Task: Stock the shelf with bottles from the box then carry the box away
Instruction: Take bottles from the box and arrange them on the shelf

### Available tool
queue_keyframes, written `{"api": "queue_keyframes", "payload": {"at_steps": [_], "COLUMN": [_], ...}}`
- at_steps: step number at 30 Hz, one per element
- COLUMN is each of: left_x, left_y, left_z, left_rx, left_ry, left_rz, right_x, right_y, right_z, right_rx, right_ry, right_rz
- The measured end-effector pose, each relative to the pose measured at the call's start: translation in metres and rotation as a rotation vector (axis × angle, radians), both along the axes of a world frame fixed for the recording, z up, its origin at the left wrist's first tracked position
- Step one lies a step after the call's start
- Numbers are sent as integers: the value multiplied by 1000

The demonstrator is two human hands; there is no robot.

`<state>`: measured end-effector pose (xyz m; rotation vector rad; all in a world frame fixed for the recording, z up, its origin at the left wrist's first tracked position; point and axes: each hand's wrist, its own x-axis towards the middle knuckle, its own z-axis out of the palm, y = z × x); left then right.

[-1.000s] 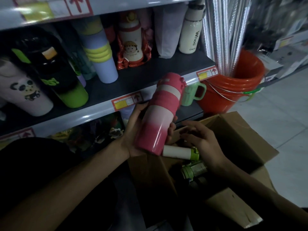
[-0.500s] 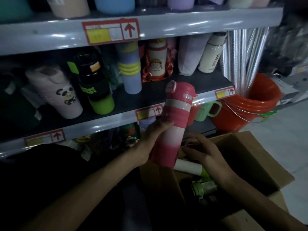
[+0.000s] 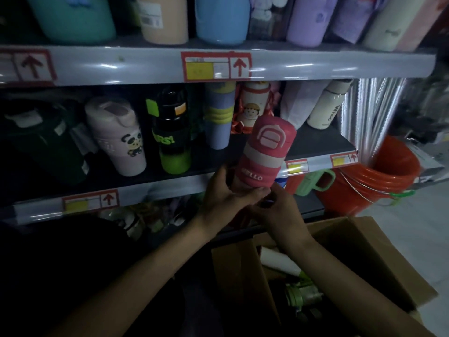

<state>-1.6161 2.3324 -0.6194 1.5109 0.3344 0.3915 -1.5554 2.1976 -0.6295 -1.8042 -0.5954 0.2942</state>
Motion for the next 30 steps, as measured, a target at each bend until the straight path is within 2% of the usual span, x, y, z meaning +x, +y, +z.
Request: {"api": "queue_keyframes", "payload": {"at_steps": [7, 19, 30], "left_x": [10, 7, 19], "left_y": [28, 52, 56], "left_z": [17, 20, 13], "left_rx": [135, 138, 142], "left_ry": [-122, -95, -39], "left_rz": [38, 80, 103], "right_x": [17, 52, 74], "right_y": [38, 80, 103], "right_z": [8, 11, 5], "right_rx": [148, 241, 124], "right_ry": [-35, -138, -178], "right_rz": [-42, -120, -138]}}
